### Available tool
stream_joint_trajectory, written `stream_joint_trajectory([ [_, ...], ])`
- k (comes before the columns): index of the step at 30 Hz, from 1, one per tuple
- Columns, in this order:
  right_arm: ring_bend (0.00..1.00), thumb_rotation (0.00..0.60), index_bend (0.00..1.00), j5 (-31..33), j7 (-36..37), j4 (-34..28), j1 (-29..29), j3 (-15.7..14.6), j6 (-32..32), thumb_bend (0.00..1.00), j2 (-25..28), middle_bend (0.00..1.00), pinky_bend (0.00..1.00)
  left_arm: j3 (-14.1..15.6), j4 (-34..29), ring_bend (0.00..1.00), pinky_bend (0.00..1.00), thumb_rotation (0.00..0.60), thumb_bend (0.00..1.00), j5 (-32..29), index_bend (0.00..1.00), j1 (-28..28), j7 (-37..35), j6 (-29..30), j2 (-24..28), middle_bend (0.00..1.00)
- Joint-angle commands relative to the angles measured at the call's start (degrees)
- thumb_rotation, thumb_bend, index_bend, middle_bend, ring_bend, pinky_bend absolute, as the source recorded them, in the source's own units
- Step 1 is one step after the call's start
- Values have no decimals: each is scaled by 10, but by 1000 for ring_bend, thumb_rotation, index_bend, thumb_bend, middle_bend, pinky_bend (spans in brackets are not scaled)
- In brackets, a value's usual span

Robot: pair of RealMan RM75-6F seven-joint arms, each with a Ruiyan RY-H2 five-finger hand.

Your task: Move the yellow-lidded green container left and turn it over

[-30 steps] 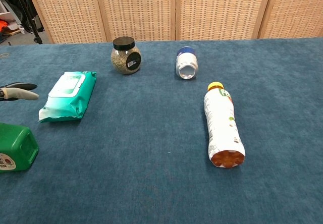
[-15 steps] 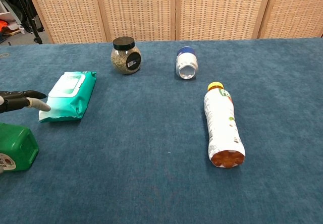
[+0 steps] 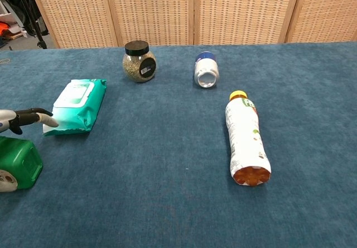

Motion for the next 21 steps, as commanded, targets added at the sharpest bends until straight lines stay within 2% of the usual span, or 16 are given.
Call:
stream_joint_trajectory([
  [1,0,600,19,2,0,0,0,1,-1,0,0,0,0,-1,7,252,312,600,0,3,205,0,-2,2,-2,269],
  [7,0,600,19,4,-2,0,1,2,-2,0,0,0,0,-7,16,379,436,600,0,-19,328,0,25,16,-13,411],
  [12,0,600,19,5,-3,1,0,2,-1,0,-1,0,0,-6,24,496,525,600,0,-8,411,1,20,22,-21,502],
  [17,0,600,19,6,-2,1,0,3,-1,0,-1,0,0,-5,32,532,543,600,0,13,449,7,-5,27,-22,540],
  [21,0,600,19,7,-1,1,0,4,-1,0,-1,0,0,-3,32,534,545,600,0,45,459,10,-57,21,-11,542],
])
